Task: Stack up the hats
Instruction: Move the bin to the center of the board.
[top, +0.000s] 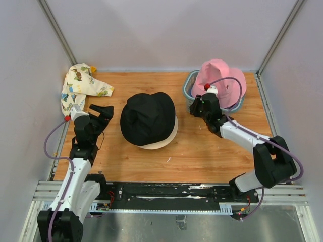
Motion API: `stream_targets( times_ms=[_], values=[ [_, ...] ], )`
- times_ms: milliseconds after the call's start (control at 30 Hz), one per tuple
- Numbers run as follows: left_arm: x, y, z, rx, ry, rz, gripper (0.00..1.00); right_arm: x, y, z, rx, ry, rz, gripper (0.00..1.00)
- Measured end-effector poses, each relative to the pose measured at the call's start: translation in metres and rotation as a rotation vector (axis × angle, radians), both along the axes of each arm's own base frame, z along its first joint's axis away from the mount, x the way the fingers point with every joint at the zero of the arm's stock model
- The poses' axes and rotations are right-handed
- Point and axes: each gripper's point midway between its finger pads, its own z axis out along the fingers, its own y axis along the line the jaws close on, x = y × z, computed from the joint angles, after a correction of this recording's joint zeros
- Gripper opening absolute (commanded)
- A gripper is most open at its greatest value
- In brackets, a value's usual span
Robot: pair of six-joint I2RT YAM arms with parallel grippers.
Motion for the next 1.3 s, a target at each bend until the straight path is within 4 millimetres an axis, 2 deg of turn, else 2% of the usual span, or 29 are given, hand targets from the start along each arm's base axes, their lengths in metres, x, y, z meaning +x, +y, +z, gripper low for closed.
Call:
stream_targets(
  times_ms=[233,367,433,533,633,733,833,1000,1200,1300],
  values=[
    [0.006,-0.011,-0.004,-0.071,-0.058,-0.071,0.91,0.033,-0.04,-0.001,0.024,-0.025,-0.129,0.32],
    [0.007,-0.01,-0.003,-0.099,-0.091,-0.087,0.91,0.046,-0.054,0.005,0.019,-0.043,-0.179,0.34],
    [0.007,-0.01,-0.005,-0.114,-0.103,-0.096,0.9,0.051,-0.056,0.012,0.021,-0.058,-0.195,0.37],
    [0.005,-0.013,-0.013,-0.146,-0.103,-0.119,0.88,0.056,-0.056,0.021,0.028,-0.082,-0.2,0.47],
    [0.004,-0.017,-0.02,-0.172,-0.101,-0.147,0.87,0.058,-0.045,0.031,0.069,-0.119,-0.147,0.57],
    [0.002,-0.021,-0.021,-0.19,-0.11,-0.175,0.87,0.054,-0.029,0.042,0.137,-0.154,-0.069,0.62],
    [0.001,-0.023,-0.018,-0.195,-0.13,-0.194,0.86,0.043,-0.008,0.059,0.235,-0.186,0.04,0.63],
    [-0.001,-0.029,-0.013,-0.219,-0.167,-0.236,0.83,0.02,0.015,0.079,0.389,-0.217,0.164,0.64],
    [-0.006,-0.043,-0.026,-0.29,-0.154,-0.308,0.81,0.001,0.036,0.091,0.544,-0.204,0.271,0.65],
    [-0.009,-0.049,-0.028,-0.313,-0.153,-0.345,0.81,-0.003,0.045,0.099,0.612,-0.206,0.317,0.65]
  ],
)
